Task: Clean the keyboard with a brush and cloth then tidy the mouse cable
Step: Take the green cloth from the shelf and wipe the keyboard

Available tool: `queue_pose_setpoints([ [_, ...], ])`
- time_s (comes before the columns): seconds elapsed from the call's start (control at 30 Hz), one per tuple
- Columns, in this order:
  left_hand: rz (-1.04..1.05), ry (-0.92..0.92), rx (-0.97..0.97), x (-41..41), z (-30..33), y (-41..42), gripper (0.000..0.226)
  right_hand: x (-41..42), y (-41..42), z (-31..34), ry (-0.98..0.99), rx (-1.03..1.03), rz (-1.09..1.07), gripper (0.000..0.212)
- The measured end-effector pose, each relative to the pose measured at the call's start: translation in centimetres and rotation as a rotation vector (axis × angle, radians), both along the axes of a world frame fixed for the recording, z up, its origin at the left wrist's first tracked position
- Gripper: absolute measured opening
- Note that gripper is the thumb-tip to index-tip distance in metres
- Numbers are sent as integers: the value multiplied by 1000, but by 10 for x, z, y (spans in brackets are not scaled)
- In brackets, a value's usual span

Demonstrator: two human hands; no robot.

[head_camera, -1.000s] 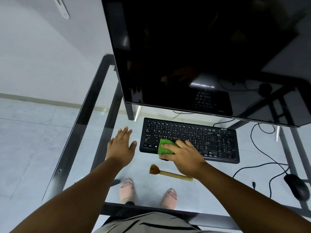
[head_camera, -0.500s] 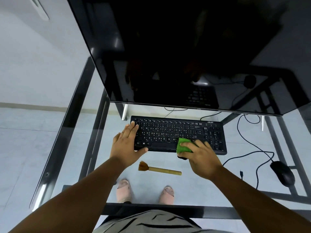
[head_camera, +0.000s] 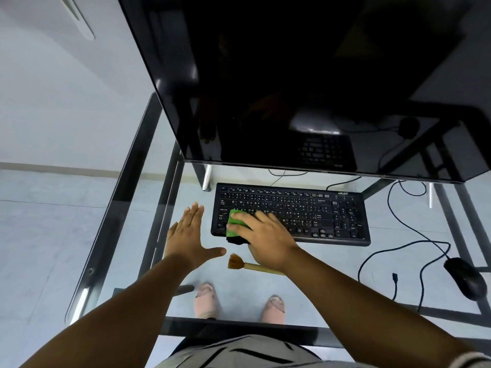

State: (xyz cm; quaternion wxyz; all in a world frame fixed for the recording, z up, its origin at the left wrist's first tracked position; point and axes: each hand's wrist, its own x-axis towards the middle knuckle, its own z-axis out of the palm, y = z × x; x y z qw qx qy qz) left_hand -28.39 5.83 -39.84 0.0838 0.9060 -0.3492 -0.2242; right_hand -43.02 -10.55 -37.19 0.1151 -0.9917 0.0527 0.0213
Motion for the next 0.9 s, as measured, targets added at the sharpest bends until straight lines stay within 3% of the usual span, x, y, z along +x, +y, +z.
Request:
queue_pose_setpoints([
  [0.33,-47,-15,-24,7,-3,21,118,8,5,-5,48,195,-33,63],
  [0.5,-74,-24,-24,13,-4,28,118,20,16,-8,75,80,129,57],
  [0.9,-108,22,12,18,-3,35,118,6,-15,6,181,66,141,48],
])
